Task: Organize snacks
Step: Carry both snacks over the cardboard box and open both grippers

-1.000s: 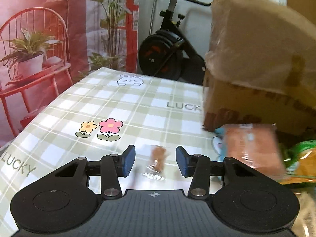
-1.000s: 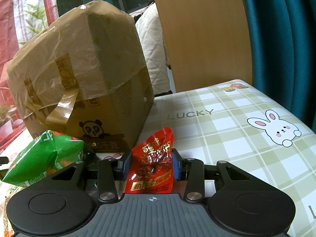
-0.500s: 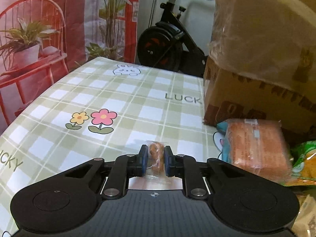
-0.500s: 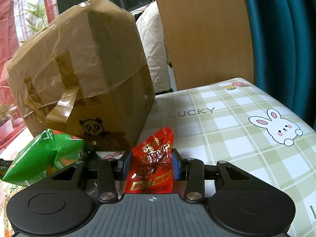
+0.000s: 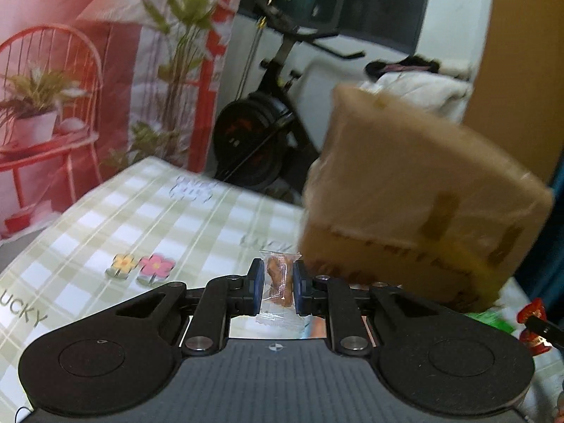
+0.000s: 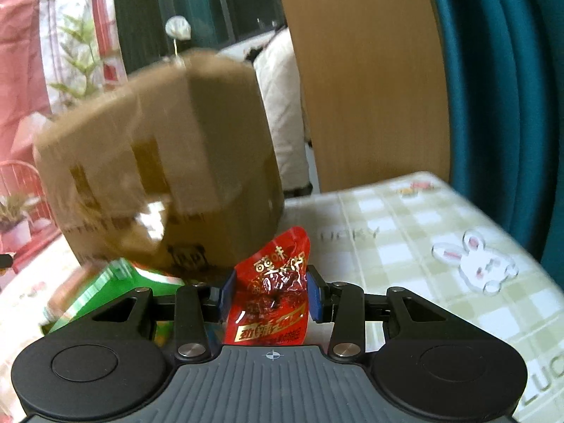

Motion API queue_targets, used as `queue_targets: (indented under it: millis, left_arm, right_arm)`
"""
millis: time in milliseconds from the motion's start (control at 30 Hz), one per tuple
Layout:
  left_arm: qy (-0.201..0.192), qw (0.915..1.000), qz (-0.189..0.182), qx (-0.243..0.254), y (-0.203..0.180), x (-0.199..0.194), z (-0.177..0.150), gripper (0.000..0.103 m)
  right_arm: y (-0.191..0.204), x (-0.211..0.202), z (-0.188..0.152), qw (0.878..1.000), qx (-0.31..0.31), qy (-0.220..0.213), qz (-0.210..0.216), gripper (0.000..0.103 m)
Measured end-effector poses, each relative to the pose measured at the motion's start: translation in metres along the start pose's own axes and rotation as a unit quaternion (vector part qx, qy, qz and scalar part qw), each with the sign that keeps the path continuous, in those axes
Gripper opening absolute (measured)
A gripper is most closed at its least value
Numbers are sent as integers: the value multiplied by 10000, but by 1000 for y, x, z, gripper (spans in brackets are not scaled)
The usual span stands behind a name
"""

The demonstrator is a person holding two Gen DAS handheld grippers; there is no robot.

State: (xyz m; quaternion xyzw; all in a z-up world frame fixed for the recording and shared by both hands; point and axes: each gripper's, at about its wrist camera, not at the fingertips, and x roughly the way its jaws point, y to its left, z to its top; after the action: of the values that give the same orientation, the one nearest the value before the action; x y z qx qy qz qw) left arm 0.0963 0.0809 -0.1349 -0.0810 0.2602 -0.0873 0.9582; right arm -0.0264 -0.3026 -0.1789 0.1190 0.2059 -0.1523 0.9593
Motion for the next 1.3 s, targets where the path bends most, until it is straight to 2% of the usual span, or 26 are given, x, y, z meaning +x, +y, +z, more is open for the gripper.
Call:
queue_targets:
  millis: [300, 533, 633, 733, 967, 1033, 1100, 1167, 1300]
  left_arm:
    - [-675, 9967, -431, 159, -29, -21, 47, 18]
    - [-979, 9921, -633, 464, -58, -2, 104, 18]
    - [-1012, 9908, -653, 621, -72, 16, 125, 18]
    - [-884, 9913, -707, 679, -79, 37, 139, 18]
    - [-619, 9934, -526, 815, -89, 69, 145, 19]
    - [-548, 9936, -523, 833, -89, 72, 144, 27]
    - [-546, 9934, -583, 829, -85, 70, 143, 61]
    - [-637, 9924, -567, 888, -84, 65, 141, 66]
    - [-574, 9910, -597, 1055, -86, 55, 137, 68]
  right_arm:
    - [20, -39, 70, 9955, -12, -893, 305, 38]
    - [47, -26, 144, 9874, -24, -1437, 660, 38]
    - [63, -1, 171, 9878, -165, -1368, 722, 38]
    - [76, 22, 186, 9900, -291, -1200, 680, 38]
    - [94, 57, 189, 9954, -355, -734, 513, 39]
    - [95, 62, 185, 9966, -369, -607, 421, 45]
    - [95, 64, 183, 9974, -335, -500, 399, 52]
    - [94, 60, 178, 9973, -331, -517, 396, 67]
    - [94, 48, 175, 9970, -366, -560, 388, 71]
